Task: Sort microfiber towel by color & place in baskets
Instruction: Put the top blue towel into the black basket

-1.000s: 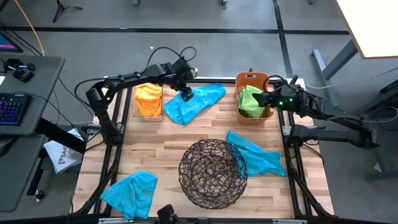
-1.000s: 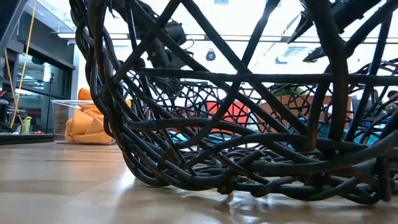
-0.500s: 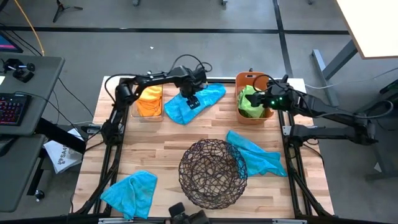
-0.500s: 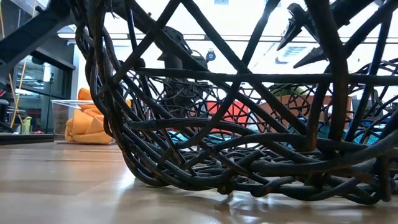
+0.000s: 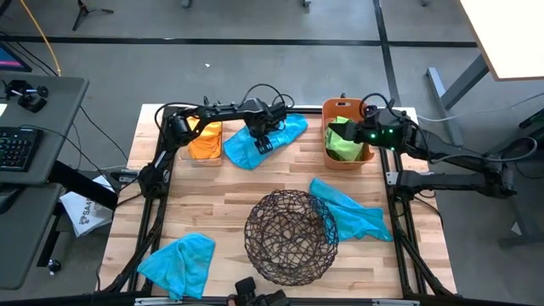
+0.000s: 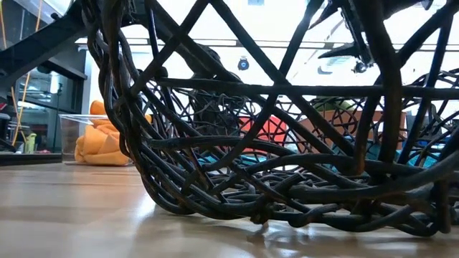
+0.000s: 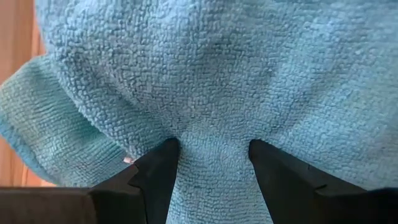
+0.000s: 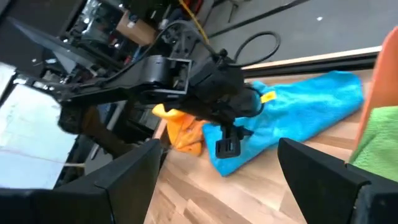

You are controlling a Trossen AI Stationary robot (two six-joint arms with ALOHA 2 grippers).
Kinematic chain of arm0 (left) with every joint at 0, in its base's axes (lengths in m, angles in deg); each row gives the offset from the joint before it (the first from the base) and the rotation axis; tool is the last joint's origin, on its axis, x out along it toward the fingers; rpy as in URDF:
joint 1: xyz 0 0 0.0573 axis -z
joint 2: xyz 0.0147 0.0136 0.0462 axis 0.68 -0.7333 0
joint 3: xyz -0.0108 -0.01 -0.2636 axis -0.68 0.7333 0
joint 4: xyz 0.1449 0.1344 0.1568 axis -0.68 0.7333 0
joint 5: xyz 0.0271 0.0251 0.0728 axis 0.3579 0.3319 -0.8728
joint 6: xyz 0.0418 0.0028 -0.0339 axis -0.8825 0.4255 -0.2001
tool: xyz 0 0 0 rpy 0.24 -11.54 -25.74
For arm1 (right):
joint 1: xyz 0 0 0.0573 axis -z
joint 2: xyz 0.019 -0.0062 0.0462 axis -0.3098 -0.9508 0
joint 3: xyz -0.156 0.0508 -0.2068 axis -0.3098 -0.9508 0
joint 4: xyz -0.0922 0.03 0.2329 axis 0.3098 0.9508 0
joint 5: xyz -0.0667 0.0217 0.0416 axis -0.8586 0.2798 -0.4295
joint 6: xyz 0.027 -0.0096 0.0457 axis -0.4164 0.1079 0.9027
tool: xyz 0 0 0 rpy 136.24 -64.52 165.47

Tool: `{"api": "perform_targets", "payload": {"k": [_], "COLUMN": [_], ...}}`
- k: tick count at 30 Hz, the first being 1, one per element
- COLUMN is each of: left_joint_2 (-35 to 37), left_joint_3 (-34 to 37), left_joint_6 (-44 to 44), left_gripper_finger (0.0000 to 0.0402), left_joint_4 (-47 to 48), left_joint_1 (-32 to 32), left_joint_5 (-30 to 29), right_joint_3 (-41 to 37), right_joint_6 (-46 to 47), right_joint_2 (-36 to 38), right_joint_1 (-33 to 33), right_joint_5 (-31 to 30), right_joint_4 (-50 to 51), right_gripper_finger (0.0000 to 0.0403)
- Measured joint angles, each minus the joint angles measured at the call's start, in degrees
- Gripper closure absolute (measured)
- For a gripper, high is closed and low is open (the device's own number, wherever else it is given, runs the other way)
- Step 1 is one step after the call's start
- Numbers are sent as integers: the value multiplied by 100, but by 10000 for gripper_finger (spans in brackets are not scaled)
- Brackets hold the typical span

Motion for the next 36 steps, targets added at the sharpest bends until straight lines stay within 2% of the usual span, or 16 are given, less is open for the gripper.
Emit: {"api": "perform_targets", "payload": {"k": [4, 7, 9, 12, 14, 16, 19, 23, 31, 36], "left_joint_2": [12, 2, -3, 5, 18, 26, 33, 257, 1130, 1835], "left_joint_3": [6, 10, 12, 16, 17, 21, 21, 71, 54, 43], "left_joint_6": [-334, -556, -523, -317, -217, -80, 46, 449, 1683, 1934], "left_gripper_finger": [206, 232, 269, 346, 386, 390, 396, 400, 401, 401], "left_joint_4": [-22, 9, 58, 167, 304, 350, 390, 632, 679, 434], "left_joint_1": [-39, 5, 35, 47, 25, 22, 186, 253, 846, 1429], "left_joint_5": [276, 272, 199, 126, 432, 698, 82, 86, 11, -266], "right_joint_3": [0, 0, -1, -2, 0, 0, 0, 0, 0, 0], "right_joint_6": [-21, 7, 7, 1, -105, -244, -393, -621, -1137, -1198], "right_joint_2": [104, 206, 315, 514, 671, 834, 1081, 1427, 1930, 2040], "right_joint_1": [-30, -94, -157, -283, -393, -528, -720, -937, -1159, -1178], "right_joint_5": [114, 111, 113, 112, 113, 117, 120, 122, 119, 121], "right_joint_4": [25, 28, 18, 26, 23, 31, 84, 208, 705, 896], "right_gripper_finger": [82, 82, 82, 82, 82, 82, 82, 82, 82, 82]}}
